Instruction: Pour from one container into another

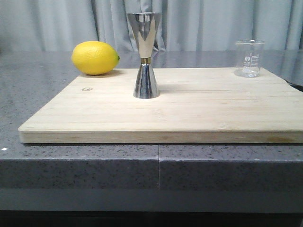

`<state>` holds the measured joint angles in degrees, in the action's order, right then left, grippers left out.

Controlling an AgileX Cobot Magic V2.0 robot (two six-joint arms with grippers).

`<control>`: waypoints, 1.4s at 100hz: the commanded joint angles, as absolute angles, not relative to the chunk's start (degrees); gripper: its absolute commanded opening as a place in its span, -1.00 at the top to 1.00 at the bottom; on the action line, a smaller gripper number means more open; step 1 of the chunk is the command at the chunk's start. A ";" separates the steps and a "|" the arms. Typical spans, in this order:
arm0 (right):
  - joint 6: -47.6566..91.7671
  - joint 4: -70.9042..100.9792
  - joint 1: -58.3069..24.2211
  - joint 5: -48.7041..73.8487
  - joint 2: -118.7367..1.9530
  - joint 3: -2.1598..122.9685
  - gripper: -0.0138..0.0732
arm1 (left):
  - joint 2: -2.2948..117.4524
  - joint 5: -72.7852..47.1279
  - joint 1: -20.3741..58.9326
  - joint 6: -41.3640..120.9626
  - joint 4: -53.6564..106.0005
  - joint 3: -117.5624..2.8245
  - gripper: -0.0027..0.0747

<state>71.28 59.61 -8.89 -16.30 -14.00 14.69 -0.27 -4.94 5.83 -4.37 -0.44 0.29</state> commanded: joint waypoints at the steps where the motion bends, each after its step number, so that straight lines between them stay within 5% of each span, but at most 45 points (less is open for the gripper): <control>1: 71.67 58.71 -8.54 -18.54 -14.26 16.25 0.84 | -1.68 -0.47 5.81 -4.40 0.00 1.47 0.99; 40: 70.14 58.28 -8.78 -17.00 -14.26 16.16 0.84 | -1.68 -0.47 5.81 -4.40 0.00 1.47 0.99; 92: 12.18 11.08 -2.18 -17.42 -14.14 5.27 0.84 | -1.68 -0.47 5.81 -4.40 0.00 1.47 0.99; 140: 5.60 6.07 0.04 -14.14 -4.46 -2.09 0.84 | -1.68 -0.47 5.81 -4.40 0.00 1.47 0.99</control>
<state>6.35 7.14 -0.36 -11.90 -7.48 -0.52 -0.27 -4.94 5.83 -4.37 -0.44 0.29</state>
